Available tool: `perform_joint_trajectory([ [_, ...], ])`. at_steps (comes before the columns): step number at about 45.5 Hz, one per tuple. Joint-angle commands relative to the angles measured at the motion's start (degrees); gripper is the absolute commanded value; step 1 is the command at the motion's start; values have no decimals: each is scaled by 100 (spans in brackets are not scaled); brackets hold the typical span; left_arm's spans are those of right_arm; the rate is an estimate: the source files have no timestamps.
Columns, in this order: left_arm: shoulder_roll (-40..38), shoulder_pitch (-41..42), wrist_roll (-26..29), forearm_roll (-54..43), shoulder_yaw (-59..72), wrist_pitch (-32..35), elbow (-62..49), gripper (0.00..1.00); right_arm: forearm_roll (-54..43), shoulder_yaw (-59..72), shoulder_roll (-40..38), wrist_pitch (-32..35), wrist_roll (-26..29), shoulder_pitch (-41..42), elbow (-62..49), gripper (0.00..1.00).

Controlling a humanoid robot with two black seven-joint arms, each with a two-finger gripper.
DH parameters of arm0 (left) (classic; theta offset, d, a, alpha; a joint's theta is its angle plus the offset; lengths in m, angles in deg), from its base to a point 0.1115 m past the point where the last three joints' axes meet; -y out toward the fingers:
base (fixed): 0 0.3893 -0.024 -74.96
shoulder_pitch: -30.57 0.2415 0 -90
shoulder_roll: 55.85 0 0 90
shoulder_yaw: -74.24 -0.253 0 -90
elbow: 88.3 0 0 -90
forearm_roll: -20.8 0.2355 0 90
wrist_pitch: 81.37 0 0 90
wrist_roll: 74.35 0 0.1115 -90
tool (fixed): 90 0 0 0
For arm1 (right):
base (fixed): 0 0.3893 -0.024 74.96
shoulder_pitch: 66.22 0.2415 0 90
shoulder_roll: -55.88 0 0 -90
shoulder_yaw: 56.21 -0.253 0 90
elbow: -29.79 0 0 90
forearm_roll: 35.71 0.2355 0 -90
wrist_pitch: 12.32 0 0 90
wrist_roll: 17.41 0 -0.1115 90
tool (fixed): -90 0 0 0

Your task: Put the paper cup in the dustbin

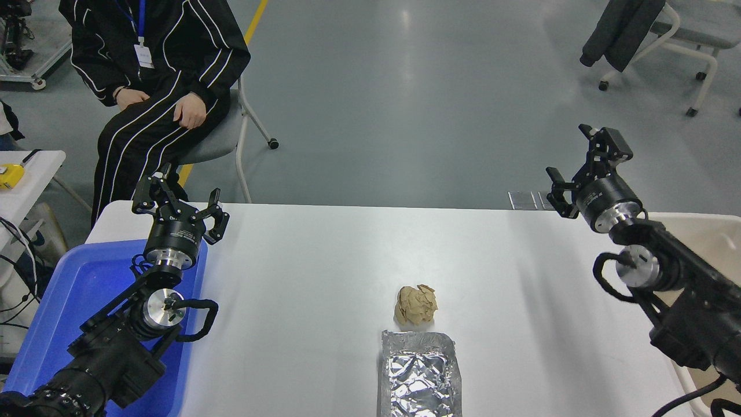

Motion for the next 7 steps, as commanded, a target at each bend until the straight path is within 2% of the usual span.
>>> perform_joint_trajectory([
  [1, 0, -2, 0, 0, 0, 3, 0, 100, 6, -138, 70, 37, -216, -296, 3, 100],
  [7, 0, -2, 0, 0, 0, 3, 0, 100, -3, -138, 61, -16, -216, -287, 3, 100],
])
